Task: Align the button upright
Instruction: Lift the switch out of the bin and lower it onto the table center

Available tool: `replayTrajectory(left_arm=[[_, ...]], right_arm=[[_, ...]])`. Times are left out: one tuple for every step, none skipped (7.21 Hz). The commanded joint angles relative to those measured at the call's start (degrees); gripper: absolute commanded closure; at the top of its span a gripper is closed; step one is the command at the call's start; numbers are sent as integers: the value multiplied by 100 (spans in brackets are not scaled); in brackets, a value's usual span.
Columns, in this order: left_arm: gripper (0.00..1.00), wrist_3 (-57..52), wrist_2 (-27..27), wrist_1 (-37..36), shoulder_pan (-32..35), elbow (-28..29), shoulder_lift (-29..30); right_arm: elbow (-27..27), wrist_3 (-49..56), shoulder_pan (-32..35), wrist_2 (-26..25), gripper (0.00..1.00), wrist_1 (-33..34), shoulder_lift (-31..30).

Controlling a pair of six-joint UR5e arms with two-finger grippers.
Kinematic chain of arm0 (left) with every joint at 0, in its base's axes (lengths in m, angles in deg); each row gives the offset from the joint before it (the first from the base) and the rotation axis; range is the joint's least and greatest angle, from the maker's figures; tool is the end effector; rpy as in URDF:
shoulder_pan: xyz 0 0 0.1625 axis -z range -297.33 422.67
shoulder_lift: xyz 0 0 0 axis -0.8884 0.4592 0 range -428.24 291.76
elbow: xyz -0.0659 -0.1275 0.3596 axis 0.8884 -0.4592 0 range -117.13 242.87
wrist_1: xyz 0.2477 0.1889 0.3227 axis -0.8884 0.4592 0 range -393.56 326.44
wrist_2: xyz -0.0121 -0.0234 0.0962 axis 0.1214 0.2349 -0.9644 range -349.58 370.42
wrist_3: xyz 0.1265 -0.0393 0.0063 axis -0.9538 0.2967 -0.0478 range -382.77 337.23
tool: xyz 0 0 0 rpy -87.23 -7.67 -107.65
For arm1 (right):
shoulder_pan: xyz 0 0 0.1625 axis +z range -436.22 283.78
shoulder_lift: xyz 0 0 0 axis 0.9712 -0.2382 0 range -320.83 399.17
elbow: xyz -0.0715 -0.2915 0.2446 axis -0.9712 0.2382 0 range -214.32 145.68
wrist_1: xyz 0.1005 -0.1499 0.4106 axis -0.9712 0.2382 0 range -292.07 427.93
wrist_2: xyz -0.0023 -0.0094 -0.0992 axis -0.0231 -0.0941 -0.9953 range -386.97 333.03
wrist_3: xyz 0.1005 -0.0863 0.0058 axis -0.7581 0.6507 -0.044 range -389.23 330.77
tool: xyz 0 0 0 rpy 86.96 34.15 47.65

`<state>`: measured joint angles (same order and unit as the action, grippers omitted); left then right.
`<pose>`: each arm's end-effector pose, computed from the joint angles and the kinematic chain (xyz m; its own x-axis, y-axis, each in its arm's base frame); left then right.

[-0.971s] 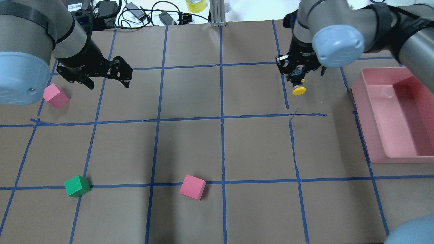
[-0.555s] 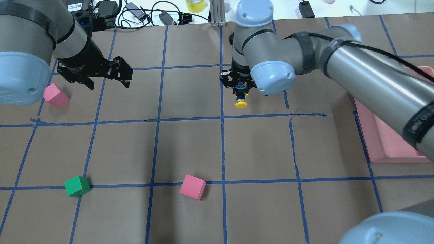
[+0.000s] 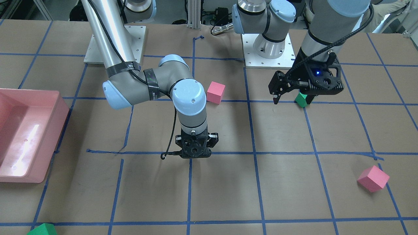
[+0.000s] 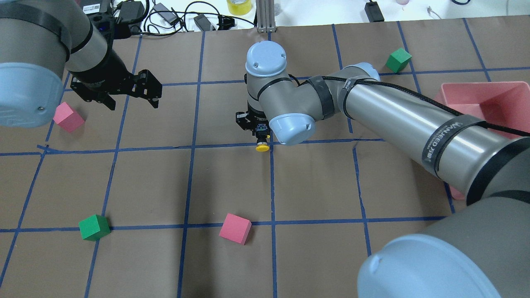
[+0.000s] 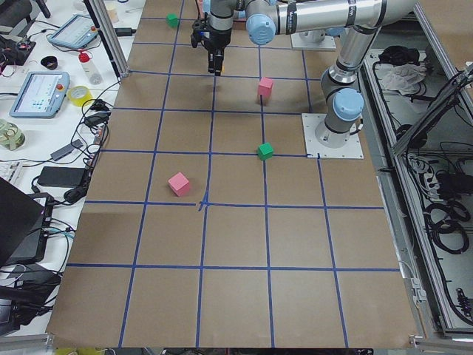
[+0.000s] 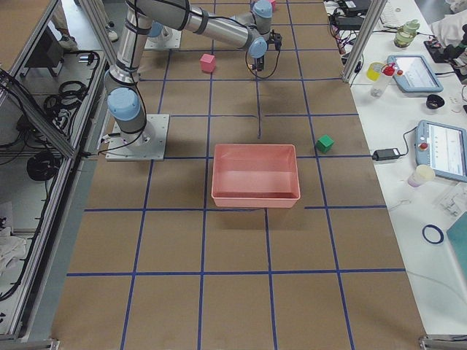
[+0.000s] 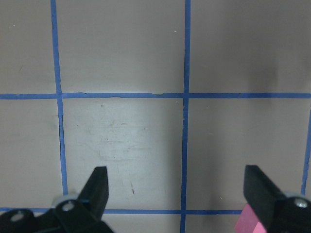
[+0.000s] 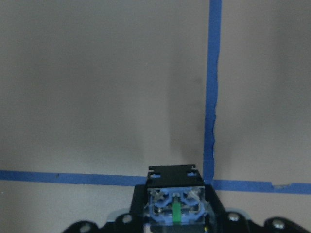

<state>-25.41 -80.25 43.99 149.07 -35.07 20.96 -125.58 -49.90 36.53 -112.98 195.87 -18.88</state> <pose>-0.0982 -0.5383 0.3736 -0.9997 -0.0179 -0.0158 -0.0164 0.9956 -0.0920 0.3919 -0.5659 0.1330 -0.9947 -0.0414 -0.0939 -0.0366 0.9979 -0.0527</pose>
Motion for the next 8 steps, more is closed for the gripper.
replayTrajectory(left_arm=[[0,0,5,6,0,3,1],[0,0,-3,6,0,-6,1],[0,0,-12,6,-9,-6,1],[0,0,-3,-3,-9,-6,1],[0,0,-3,-12,-9,-6,1],[0,0,5,-12,-9,-6,18],[0,-9,-3,-3,-9,-6,18],[0,0,-3,-12,-9,-6,36]], right_arm=[[-32,431,27,-13,100,99,136],[-67,450,27,-48,100,108,136],[-128,433,27,-74,98,108,136],[-242,424,27,-74,83,126,136],[-313,424,27,-74,72,143,136],[-322,415,27,4,48,143,119],[-322,424,27,5,2,152,49],[-313,519,19,5,0,135,-82]])
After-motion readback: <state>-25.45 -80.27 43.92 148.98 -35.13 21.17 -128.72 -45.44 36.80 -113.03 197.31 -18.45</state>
